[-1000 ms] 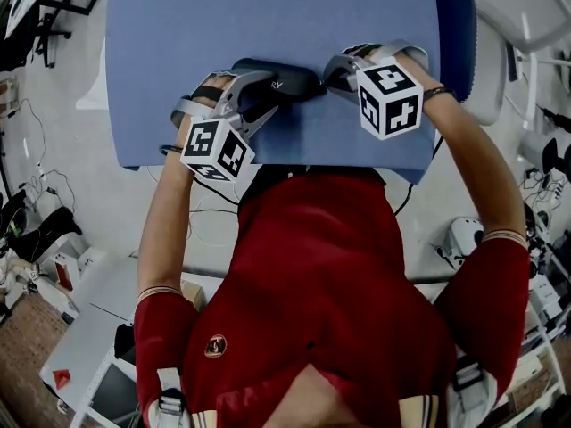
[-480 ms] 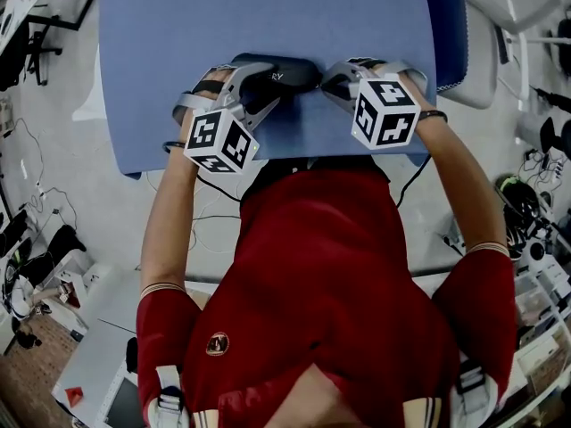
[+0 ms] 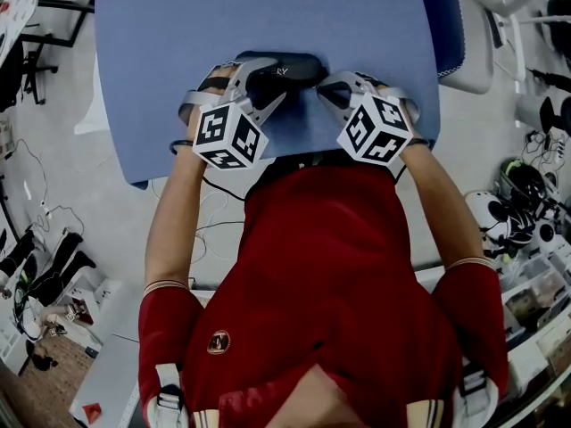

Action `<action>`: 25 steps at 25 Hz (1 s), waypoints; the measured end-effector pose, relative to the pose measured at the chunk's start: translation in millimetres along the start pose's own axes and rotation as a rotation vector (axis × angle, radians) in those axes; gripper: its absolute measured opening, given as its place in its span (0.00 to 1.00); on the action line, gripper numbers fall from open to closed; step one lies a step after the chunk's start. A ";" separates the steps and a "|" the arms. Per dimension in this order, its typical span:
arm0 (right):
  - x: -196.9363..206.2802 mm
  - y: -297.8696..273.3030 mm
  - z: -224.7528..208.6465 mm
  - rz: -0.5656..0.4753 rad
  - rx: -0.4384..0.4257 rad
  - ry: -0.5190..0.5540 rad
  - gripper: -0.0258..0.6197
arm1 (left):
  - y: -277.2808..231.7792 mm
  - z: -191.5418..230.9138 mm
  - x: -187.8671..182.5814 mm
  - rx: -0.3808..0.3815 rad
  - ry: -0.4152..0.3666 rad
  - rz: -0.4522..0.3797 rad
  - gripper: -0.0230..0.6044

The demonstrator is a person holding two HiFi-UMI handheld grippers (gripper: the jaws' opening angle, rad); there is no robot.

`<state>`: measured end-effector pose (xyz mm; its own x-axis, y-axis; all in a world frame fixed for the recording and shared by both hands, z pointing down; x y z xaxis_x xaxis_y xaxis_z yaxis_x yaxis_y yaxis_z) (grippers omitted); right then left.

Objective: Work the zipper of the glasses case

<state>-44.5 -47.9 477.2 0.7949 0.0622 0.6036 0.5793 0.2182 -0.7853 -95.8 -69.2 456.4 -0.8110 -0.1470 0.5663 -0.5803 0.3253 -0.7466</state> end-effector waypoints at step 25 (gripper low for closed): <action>12.1 18.0 -2.1 -0.001 0.137 -0.096 0.04 | 0.8 -11.0 -24.9 0.059 -0.069 -0.047 0.39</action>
<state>-24.0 -45.2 470.1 0.7696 0.1529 0.6200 0.5452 0.3482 -0.7626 -75.2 -55.1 445.6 -0.7850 -0.2254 0.5771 -0.6194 0.2616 -0.7402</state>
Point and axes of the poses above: the fingertips, and each gripper's own axes: y backward along the fingers, z to its left, x out of its underside, the point moved 1 cm from there along y, backward along the fingers, and after that the axes turned 1 degree about y, right-handed, at the moved point
